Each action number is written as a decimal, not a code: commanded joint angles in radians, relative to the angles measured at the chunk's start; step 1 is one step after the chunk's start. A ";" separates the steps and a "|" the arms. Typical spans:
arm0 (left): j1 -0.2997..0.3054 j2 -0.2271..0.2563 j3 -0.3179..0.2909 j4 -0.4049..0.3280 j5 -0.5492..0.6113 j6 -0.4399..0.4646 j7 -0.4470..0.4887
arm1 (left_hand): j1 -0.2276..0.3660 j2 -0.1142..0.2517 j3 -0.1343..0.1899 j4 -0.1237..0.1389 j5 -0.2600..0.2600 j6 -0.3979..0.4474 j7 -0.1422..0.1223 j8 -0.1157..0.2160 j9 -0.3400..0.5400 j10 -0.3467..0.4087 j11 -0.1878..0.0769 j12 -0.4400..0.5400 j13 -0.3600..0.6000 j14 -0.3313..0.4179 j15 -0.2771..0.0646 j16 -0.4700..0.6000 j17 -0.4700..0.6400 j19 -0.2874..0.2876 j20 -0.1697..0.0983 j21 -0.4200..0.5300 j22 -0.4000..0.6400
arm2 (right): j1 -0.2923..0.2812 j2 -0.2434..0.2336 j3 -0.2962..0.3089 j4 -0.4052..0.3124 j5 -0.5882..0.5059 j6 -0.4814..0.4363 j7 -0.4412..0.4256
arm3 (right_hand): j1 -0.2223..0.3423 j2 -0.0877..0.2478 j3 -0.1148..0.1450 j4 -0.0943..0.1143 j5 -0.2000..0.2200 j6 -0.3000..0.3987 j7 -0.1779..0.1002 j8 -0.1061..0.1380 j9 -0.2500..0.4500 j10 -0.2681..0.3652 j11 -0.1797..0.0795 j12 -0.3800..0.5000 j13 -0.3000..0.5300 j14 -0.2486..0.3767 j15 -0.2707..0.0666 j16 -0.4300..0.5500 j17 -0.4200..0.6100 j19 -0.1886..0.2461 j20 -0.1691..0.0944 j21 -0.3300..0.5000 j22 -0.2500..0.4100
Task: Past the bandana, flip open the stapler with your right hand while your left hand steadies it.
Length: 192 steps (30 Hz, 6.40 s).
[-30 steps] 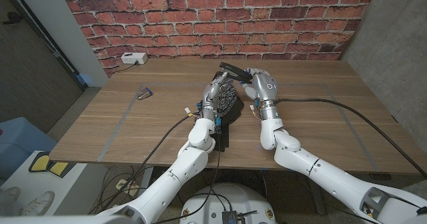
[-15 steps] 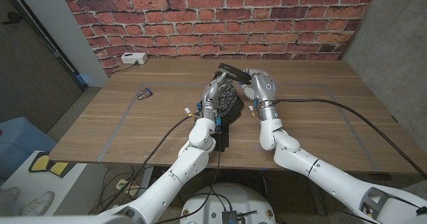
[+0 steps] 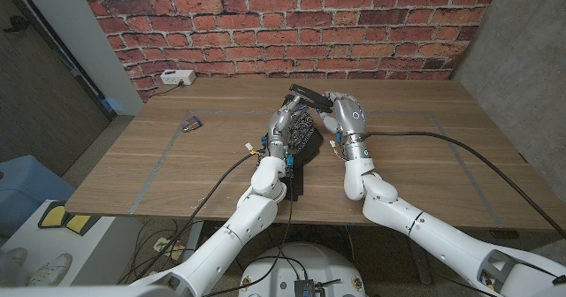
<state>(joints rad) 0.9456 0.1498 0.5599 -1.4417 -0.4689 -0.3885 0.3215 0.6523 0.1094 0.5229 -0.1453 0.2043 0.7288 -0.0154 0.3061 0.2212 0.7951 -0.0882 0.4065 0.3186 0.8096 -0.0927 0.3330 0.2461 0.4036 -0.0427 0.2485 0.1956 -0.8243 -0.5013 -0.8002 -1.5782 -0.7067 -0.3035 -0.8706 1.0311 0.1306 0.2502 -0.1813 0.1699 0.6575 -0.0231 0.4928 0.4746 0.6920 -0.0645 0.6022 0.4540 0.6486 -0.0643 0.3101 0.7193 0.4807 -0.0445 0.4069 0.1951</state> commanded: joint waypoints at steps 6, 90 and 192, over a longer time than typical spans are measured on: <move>0.001 -0.009 -0.001 0.011 -0.003 -0.021 -0.003 | 0.109 0.088 0.072 0.069 0.003 0.049 -0.040 0.008 0.012 0.118 -0.097 0.008 0.015 0.038 -0.137 0.013 0.010 0.001 -0.015 0.005 0.000 | -0.008 -0.011 0.012 -0.014 0.010 -0.007 0.017 | -0.027 -0.006 -0.001 0.069 0.003 0.096 -0.132 -0.011 -0.003 0.051 -0.103 -0.041 -0.022 -0.024 -0.162 -0.033 -0.018 0.001 0.020 0.005 -0.001; -0.009 0.006 -0.010 0.060 0.006 -0.088 -0.066 | 0.118 0.072 0.082 0.113 0.025 0.050 -0.091 0.022 0.062 0.108 -0.117 -0.003 0.043 0.032 -0.140 -0.042 -0.008 0.034 -0.052 0.025 0.003 | -0.100 -0.121 0.164 -0.143 0.282 0.245 0.261 | -0.352 -0.114 -0.194 0.134 0.025 -0.301 -0.030 -0.272 -0.160 -0.305 0.012 -0.304 -0.119 -0.265 -0.072 -0.085 -0.166 -0.065 0.151 -0.084 -0.007; -0.037 0.048 0.020 0.074 0.009 -0.050 -0.150 | 0.174 0.069 0.061 0.108 0.046 0.052 -0.084 0.032 0.125 0.111 -0.118 0.000 0.097 0.048 -0.143 -0.065 0.006 0.011 -0.045 0.025 0.002 | 0.053 -0.092 0.234 0.022 0.765 0.579 0.790 | -0.442 -0.086 -0.210 0.141 0.015 -0.283 0.033 -0.274 -0.219 -0.129 0.043 -0.262 -0.094 -0.270 -0.039 -0.087 -0.224 -0.075 0.189 -0.126 -0.005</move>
<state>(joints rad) 0.9118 0.1899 0.5776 -1.3679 -0.4482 -0.4469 0.1906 0.7010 0.0607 0.5275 -0.0963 0.2440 0.7181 -0.0406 0.3308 0.3415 0.8220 -0.1180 0.3965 0.4109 0.8556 -0.1071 0.2721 0.2488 0.4213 -0.0426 0.2700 0.1952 -0.7915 -0.6103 -0.5520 -1.5786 0.0393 0.2694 -0.1100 0.5963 0.0438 0.0378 -0.0335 0.1855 0.3717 0.0017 0.2143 0.2552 0.5487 -0.0215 0.3332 0.3553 0.3692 -0.0430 0.2213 0.4957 0.4036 0.1430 0.2843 0.1884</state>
